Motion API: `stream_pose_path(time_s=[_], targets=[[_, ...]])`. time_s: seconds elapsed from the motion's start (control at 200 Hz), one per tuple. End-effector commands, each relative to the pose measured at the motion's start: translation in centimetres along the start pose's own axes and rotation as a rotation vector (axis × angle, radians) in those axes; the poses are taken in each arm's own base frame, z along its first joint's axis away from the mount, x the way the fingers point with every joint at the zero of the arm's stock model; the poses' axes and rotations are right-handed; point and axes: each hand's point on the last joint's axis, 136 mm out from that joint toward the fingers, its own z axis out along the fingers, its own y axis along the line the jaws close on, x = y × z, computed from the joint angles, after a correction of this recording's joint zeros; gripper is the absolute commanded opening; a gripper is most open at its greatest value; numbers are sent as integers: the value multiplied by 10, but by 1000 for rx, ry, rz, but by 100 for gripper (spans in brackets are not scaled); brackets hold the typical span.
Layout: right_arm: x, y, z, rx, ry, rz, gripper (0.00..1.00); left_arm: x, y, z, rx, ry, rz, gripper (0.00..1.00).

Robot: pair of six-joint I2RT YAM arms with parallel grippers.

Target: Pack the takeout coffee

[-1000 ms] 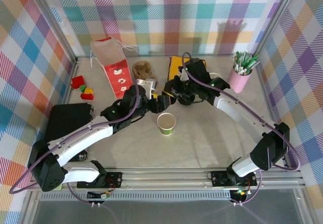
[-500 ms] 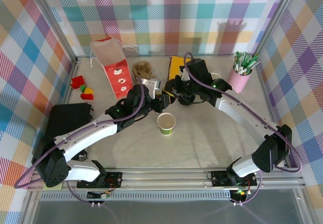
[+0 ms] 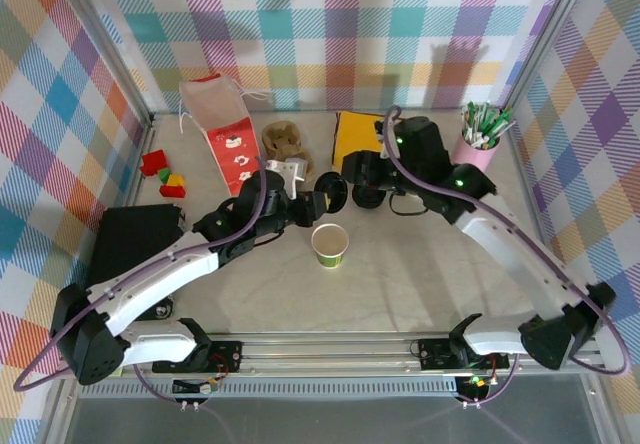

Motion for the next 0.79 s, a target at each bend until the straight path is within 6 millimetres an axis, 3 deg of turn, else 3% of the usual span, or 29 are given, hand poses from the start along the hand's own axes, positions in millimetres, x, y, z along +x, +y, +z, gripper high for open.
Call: stream_pose_path(time_s=[0.0, 0.13, 0.24, 0.505, 0.79], targets=[[1, 5, -20, -38, -80, -325, 53, 4, 0, -29, -8, 69, -99, 7], [23, 17, -34, -165, -159, -611, 52, 3, 9, -55, -28, 85, -195, 6], [44, 19, -33, -217, -210, -833, 50, 2, 12, -72, -23, 112, -276, 6], [86, 40, -24, -255, -426, -1354, 50, -7, -8, -82, 122, 173, -487, 5], [81, 54, -17, -137, -573, -1476, 46, -13, -22, -82, 194, 183, -584, 6]])
